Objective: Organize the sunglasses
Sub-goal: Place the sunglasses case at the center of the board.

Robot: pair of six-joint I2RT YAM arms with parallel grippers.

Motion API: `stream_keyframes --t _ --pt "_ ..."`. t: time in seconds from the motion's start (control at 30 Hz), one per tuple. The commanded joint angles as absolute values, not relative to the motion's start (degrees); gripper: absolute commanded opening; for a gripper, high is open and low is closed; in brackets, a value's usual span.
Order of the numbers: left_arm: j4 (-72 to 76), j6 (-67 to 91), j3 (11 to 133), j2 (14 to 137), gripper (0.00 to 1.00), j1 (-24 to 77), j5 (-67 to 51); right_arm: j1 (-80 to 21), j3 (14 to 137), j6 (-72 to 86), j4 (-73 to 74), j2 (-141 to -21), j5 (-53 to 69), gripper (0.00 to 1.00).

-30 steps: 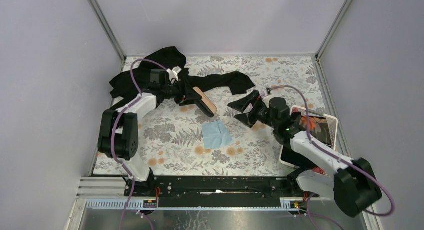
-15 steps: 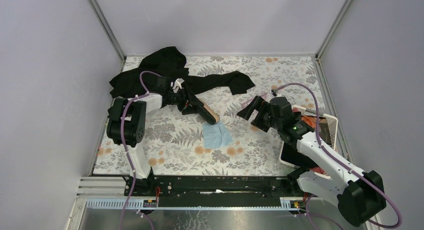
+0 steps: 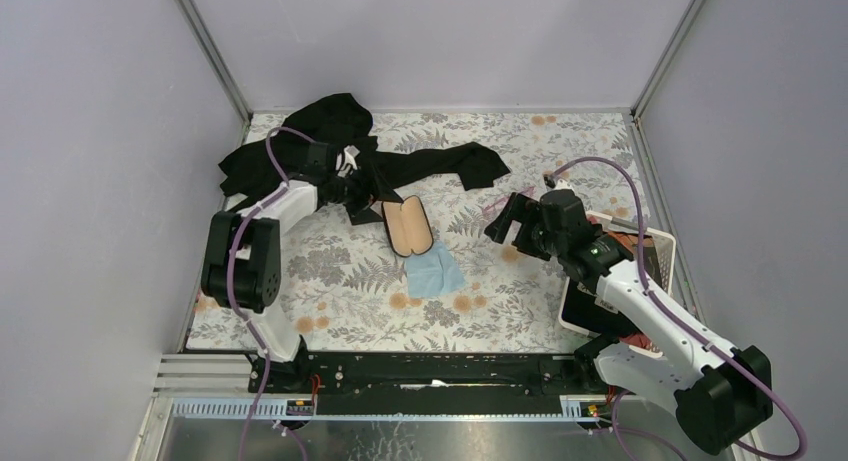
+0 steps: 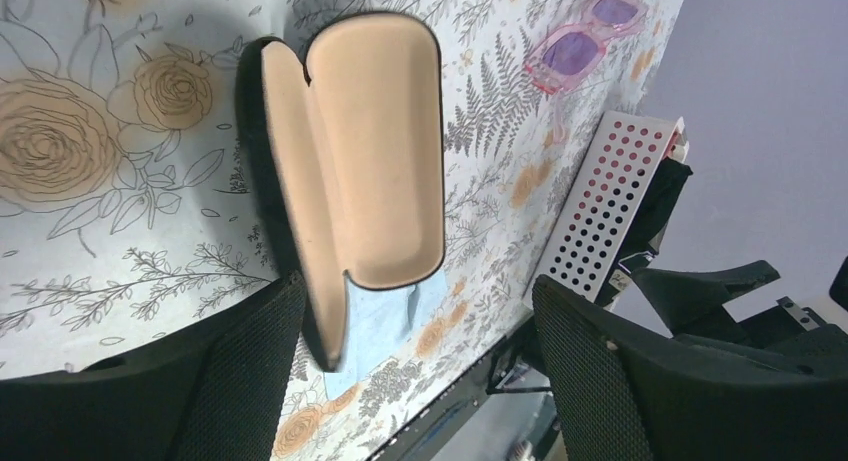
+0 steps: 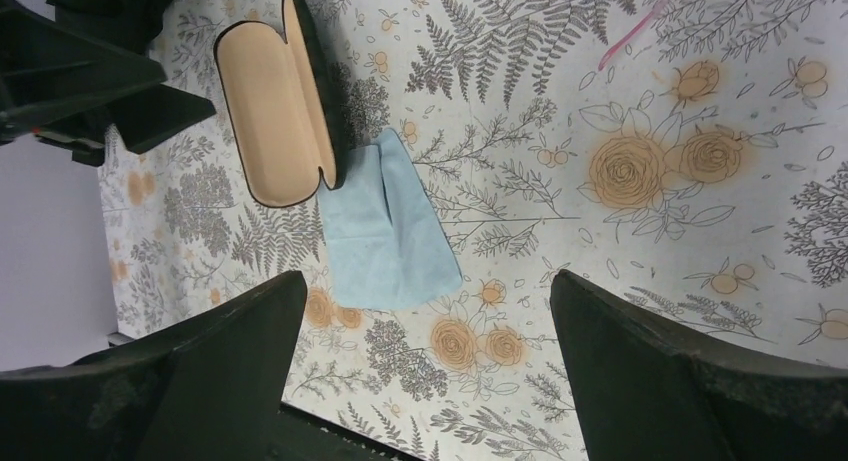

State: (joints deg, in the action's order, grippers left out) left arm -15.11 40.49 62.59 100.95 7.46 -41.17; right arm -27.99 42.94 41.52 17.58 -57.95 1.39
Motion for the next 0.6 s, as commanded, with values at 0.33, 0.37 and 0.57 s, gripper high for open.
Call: stream_keyframes --t 0.33,0.37,0.57 --pt "-24.9 34.3 59.4 85.6 0.87 9.9 -28.5 -41.7 44.8 38.0 12.9 -71.8 0.3 0.74" --pt "-24.9 34.5 58.6 84.8 0.86 10.7 -27.5 -41.9 45.0 37.6 12.2 -73.0 0.3 0.7" --pt "-25.9 35.0 55.8 83.7 0.83 14.6 -20.4 -42.3 47.3 35.4 10.8 -81.5 -1.0 0.55"
